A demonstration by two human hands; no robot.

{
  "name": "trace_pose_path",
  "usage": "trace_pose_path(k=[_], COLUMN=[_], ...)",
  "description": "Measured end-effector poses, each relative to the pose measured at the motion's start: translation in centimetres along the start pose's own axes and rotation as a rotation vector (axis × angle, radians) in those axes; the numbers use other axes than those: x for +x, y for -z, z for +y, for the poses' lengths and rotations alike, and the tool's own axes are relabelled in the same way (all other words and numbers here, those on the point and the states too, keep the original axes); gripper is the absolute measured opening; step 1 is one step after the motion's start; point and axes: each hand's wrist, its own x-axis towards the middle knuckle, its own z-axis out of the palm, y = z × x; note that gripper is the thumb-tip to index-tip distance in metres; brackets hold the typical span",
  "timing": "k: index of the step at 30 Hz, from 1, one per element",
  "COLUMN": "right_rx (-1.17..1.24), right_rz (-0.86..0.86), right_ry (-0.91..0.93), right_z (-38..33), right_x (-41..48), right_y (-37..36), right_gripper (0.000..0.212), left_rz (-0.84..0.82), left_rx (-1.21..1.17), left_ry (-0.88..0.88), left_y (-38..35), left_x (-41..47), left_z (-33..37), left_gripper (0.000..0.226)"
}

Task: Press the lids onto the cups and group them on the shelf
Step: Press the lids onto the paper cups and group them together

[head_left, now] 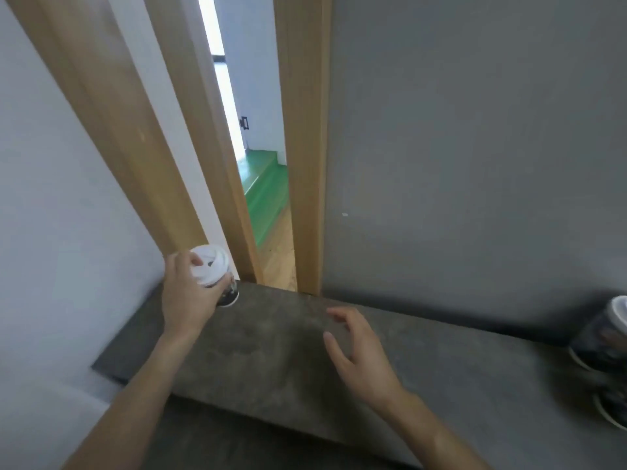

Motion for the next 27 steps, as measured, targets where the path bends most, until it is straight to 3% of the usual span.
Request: trace_pose_path(k=[3, 9, 12, 15, 19, 27], right_rx=[0.002, 0.106, 0.267, 0.272, 0.244, 0.249], right_rz=[0.030, 0.096, 0.197, 0.306, 0.362, 0.378], right_ry=[-0.031, -0.120, -0.147, -0.152, -0.176, -0.116], right_z=[2.0, 5.9, 7.6, 10.0, 13.1, 14.9], right_x=[-2.5, -8.2, -11.0, -13.1, -15.3, -16.0], right_y=[2.7, 9.2, 12.6, 15.3, 17.3, 17.8], right_gripper=[0.038, 0.081, 0.076, 0.075, 0.075, 0.080], left_rz=[-0.163, -0.499, -0.624, -0.742, -0.792, -0.679], left_rx=[-0.143, -0.389, -0.516, -0.589, -0.638, -0.714], left_ry=[-0.085, -0.313, -0.353, -0.374, -0.228, -0.130], left_y=[-1.6, -7.0, -9.2, -11.4, -14.0, -15.7], left_x=[-6.7, -17.3, -21.3, -24.6, -27.6, -31.9], left_z=[5.4, 17.9, 23.0, 25.8, 27.8, 28.7], left_gripper=[0.056, 0.058, 0.058, 0.063, 0.081, 0.078])
